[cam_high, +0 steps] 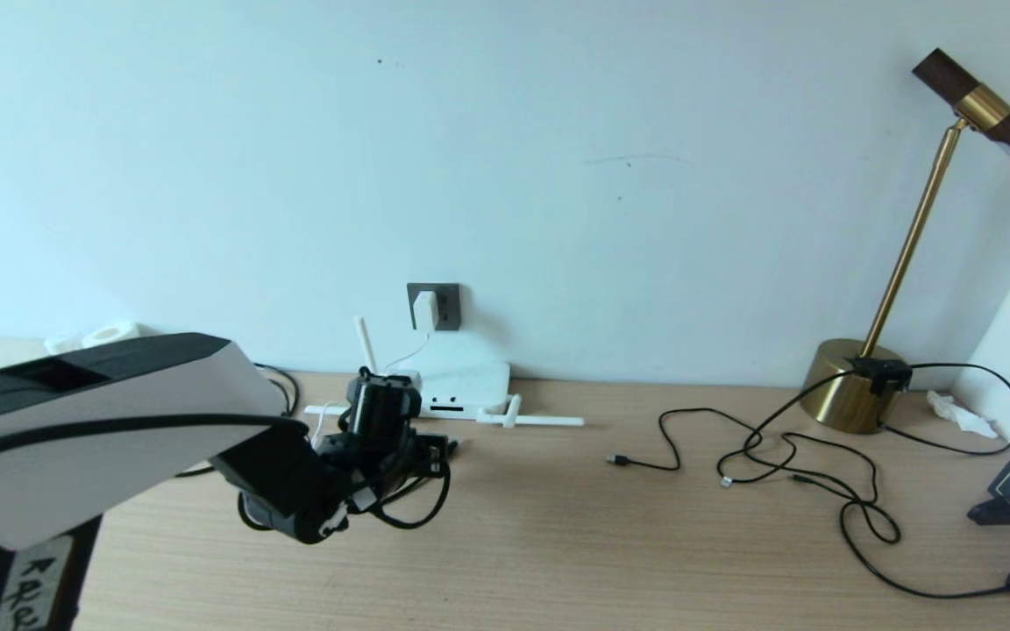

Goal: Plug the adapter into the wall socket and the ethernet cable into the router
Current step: Hand it to the other hand

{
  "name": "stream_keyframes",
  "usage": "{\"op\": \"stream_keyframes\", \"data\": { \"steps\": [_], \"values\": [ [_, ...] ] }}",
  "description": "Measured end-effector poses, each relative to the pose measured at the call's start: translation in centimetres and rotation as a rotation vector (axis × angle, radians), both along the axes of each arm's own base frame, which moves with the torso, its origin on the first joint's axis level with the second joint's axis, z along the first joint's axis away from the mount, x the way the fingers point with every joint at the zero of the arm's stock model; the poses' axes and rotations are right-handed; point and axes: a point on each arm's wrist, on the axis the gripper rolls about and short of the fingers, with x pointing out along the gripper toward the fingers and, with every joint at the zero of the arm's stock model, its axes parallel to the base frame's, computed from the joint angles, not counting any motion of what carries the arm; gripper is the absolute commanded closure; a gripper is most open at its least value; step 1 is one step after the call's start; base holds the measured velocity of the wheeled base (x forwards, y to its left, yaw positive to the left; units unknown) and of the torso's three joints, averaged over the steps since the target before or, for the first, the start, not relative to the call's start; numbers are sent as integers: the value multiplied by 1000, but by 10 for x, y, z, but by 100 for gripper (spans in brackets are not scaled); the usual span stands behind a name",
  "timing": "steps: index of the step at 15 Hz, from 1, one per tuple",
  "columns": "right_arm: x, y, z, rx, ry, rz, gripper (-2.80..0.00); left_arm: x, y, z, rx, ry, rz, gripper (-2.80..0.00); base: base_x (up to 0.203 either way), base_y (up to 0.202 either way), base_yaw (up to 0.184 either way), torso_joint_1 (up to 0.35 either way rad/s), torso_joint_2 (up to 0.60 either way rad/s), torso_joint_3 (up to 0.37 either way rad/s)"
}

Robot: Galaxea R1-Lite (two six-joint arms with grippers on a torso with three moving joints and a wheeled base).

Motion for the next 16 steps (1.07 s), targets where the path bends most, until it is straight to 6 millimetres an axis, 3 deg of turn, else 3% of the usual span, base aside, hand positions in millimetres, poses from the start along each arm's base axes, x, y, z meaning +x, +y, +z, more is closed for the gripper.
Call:
{"op": "stream_keyframes", "data": {
  "steps": [3,7,15,16],
  "values": [
    [0,0,0,0,0,0,-280,-33,13,-1,21,62,-25,0,0,0,0,0,0,0],
    [0,0,0,0,0,0,-280,-80,34,-18,106,129,-101,0,0,0,0,0,0,0],
    [0,0,0,0,0,0,-280,-100,44,-7,160,25,-158,0,0,0,0,0,0,0],
    [0,0,0,0,0,0,-280,-100,44,-4,164,16,-167,-280,0,0,0,0,0,0]
  ]
}}
